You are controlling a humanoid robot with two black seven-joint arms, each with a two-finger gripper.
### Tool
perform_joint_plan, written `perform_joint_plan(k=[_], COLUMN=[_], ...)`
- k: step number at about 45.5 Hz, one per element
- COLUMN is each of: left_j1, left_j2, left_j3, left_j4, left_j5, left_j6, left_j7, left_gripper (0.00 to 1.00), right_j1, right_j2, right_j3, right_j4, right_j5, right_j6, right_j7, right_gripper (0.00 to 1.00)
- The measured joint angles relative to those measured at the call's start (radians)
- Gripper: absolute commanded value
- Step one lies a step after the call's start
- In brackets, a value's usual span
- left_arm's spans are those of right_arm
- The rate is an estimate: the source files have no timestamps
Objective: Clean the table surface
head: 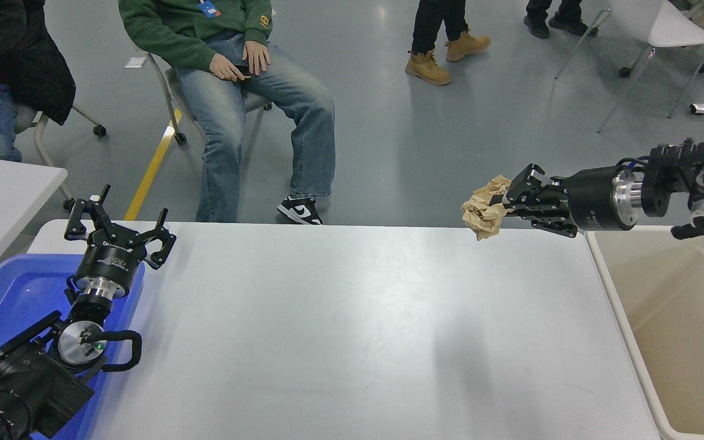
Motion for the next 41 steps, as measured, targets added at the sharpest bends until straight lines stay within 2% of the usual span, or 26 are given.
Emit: perform_joint_plan(k=[41], left_j1=[0.000], left_j2=[0.000], left_j3=[0.000], left_j4=[0.000], left_j5=[0.000], left_j6=[0.000], left_j7=[0.000], left_gripper=[1.00], right_j1=[-0.006], right_j2=[0.001], right_j3=[-0.004], right_j4=[-0.019], right_j5=[0.001], right_j6=[0.001], right_j7=[0.000], right_gripper=[0.00])
